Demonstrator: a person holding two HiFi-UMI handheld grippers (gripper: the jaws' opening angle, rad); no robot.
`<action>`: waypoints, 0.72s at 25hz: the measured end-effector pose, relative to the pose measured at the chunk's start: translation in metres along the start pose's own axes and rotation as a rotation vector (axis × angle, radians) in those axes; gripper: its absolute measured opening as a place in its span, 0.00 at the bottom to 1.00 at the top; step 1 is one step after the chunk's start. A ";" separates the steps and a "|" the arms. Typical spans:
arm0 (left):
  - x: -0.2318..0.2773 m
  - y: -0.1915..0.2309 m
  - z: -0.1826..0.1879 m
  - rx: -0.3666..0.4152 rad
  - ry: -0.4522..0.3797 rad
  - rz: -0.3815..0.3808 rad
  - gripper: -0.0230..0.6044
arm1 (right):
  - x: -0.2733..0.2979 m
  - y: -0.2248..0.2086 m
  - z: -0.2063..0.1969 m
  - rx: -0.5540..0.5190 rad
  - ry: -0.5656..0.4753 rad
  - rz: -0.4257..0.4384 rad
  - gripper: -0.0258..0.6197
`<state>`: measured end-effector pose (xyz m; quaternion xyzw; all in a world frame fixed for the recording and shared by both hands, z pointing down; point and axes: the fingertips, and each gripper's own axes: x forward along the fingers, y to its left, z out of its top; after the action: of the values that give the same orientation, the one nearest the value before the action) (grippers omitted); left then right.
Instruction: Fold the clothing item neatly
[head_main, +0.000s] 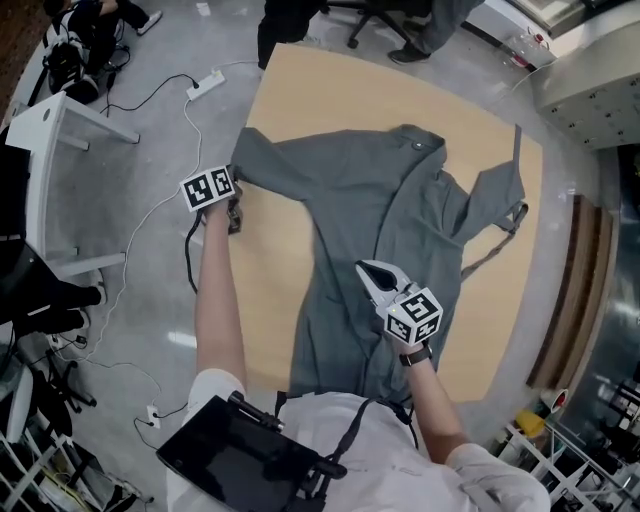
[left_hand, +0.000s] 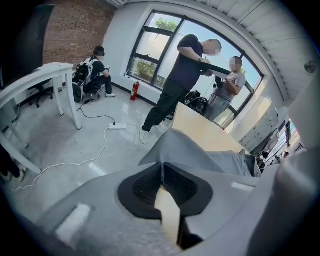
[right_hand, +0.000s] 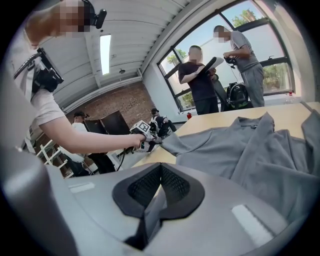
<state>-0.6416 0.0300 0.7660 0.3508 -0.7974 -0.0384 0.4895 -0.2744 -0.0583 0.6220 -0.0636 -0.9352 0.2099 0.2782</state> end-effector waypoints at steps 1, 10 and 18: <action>-0.004 -0.001 -0.001 0.012 -0.002 0.014 0.08 | -0.003 -0.003 -0.001 0.008 -0.005 -0.007 0.05; -0.108 -0.104 0.021 0.316 -0.319 -0.004 0.07 | -0.049 -0.024 0.009 0.065 -0.113 -0.075 0.05; -0.128 -0.338 -0.080 0.958 -0.294 -0.267 0.07 | -0.128 -0.051 0.003 0.162 -0.232 -0.187 0.05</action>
<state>-0.3651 -0.1244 0.5742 0.6250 -0.7343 0.2199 0.1478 -0.1692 -0.1359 0.5790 0.0709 -0.9429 0.2636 0.1907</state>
